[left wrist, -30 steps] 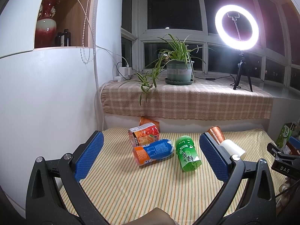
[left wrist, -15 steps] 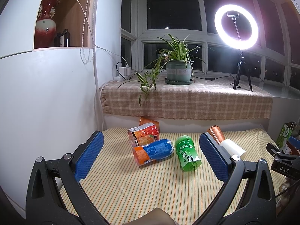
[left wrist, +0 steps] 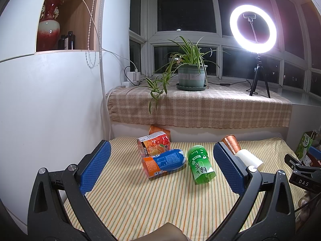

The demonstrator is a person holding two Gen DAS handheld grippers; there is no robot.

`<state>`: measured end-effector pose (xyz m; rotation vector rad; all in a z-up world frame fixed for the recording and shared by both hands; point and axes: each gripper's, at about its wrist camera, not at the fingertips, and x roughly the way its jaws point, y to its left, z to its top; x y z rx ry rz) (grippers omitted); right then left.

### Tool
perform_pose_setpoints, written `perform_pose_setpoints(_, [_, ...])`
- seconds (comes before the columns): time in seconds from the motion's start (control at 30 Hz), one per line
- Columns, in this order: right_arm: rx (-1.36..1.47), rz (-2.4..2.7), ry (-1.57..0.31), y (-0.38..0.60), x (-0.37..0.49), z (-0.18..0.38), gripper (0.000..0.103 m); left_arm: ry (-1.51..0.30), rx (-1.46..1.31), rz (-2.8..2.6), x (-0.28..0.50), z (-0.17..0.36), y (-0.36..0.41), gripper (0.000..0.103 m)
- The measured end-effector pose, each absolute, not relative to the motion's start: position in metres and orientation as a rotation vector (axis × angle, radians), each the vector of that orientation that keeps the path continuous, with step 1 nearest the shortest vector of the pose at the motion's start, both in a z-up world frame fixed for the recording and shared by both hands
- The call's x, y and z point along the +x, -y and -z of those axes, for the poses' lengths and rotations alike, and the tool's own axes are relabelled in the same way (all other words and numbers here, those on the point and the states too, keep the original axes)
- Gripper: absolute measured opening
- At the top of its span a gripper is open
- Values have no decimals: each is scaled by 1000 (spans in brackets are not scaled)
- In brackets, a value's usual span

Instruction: Flip cup upright

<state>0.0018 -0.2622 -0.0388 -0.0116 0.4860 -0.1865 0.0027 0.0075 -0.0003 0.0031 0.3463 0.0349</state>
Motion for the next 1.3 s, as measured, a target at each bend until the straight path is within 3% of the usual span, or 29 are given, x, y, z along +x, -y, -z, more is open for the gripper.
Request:
perform_pose_setpoints(0.7, [-25,183,-487,258,3,40,103,-351,1,-34,3,2,-7,103])
perform_pose_setpoints(1.3, [-139,-18,-465,224,47,33,102,-437,-3,-117,19,39,-49,103])
